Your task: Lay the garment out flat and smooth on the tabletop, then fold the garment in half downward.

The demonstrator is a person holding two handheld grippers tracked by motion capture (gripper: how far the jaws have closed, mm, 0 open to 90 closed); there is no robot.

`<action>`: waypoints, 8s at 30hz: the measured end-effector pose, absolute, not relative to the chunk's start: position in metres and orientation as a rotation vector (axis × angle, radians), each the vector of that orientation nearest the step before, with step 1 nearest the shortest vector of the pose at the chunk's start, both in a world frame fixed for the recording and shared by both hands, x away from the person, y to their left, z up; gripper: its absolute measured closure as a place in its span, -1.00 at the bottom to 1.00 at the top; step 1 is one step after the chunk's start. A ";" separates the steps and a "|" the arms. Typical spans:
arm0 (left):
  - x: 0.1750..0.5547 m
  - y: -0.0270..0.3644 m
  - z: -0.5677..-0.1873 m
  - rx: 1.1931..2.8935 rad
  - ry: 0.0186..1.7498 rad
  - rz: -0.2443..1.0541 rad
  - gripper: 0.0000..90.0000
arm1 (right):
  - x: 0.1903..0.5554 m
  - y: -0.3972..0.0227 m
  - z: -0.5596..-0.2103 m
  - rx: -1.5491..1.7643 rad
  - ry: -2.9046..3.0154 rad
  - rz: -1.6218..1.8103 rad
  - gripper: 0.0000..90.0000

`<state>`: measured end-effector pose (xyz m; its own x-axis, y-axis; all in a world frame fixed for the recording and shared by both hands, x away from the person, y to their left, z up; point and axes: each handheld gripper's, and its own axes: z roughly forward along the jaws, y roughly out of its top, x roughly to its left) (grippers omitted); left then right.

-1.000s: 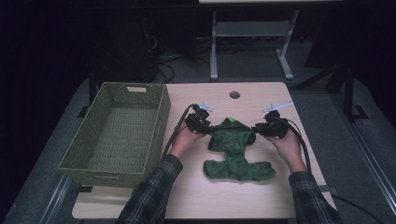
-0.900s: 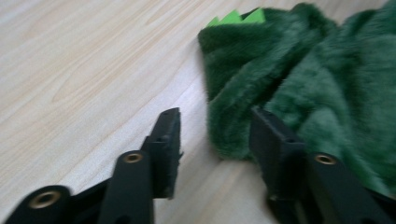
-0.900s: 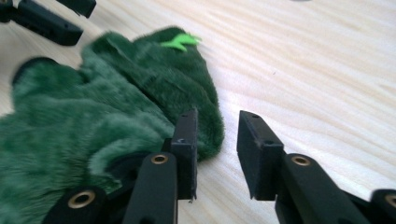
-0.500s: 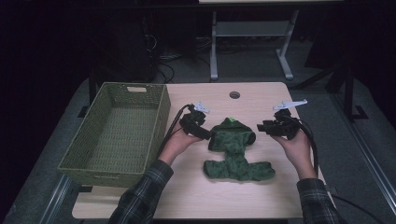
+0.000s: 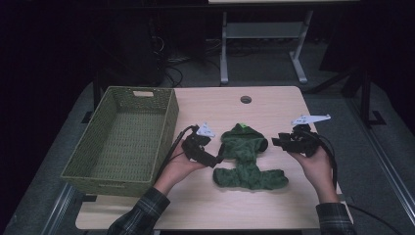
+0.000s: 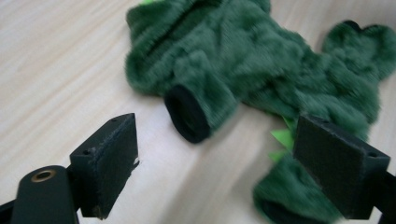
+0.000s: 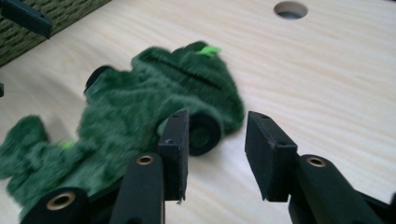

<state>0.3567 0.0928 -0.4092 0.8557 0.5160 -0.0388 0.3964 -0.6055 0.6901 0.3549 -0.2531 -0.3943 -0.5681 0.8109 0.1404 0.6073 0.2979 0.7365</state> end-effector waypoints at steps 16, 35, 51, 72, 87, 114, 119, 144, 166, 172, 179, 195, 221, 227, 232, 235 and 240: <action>0.298 0.119 -0.440 2.316 0.652 0.206 -0.70 | 0.317 -0.223 -0.405 1.171 2.398 1.146 0.29; 0.263 0.130 -0.468 2.360 0.675 0.237 -0.72 | 0.297 -0.176 -0.409 1.034 2.516 1.166 0.40; 0.259 0.137 -0.478 2.267 0.602 0.248 -0.72 | 0.288 -0.122 -0.417 0.883 2.640 1.201 0.48; 0.259 0.137 -0.478 2.266 0.602 0.250 -0.72 | 0.287 -0.068 -0.448 0.801 2.666 1.038 0.57; 0.259 0.138 -0.477 2.276 0.597 0.249 -0.72 | 0.284 -0.066 -0.463 0.824 2.708 1.043 0.93; 0.259 0.137 -0.477 2.274 0.593 0.245 -0.72 | 0.278 -0.129 -0.412 0.847 2.601 1.265 0.90; 0.259 0.137 -0.478 2.273 0.594 0.245 -0.72 | 0.279 -0.148 -0.410 0.896 2.567 1.271 0.89; 0.260 0.137 -0.477 2.276 0.585 0.249 -0.72 | 0.280 -0.203 -0.401 1.022 2.447 1.279 0.94; 0.260 0.137 -0.477 2.278 0.588 0.244 -0.72 | 0.298 -0.172 -0.459 1.047 2.636 1.007 1.00; 0.260 0.137 -0.477 2.278 0.588 0.245 -0.72 | 0.297 -0.173 -0.458 1.037 2.622 1.013 0.99; 0.262 0.134 -0.476 2.286 0.604 0.244 -0.72 | 0.291 -0.196 -0.439 1.058 2.553 1.102 0.78; 0.276 0.129 -0.473 2.286 0.599 0.239 -0.72 | 0.250 -0.274 -0.442 1.190 2.454 1.114 0.48; 0.279 0.125 -0.478 2.277 0.593 0.246 -0.72 | 0.239 -0.282 -0.460 1.233 2.535 1.129 0.89; 0.279 0.125 -0.478 2.277 0.593 0.246 -0.72 | 0.236 -0.284 -0.449 1.187 2.509 1.147 0.93; 0.279 0.125 -0.478 2.277 0.592 0.246 -0.72 | 0.233 -0.289 -0.441 1.165 2.483 1.150 0.94; 0.279 0.125 -0.478 2.278 0.592 0.246 -0.72 | 0.232 -0.290 -0.433 1.154 2.464 1.165 0.94; 0.279 0.125 -0.478 2.278 0.592 0.246 -0.72 | 0.236 -0.280 -0.420 1.089 2.461 1.201 0.98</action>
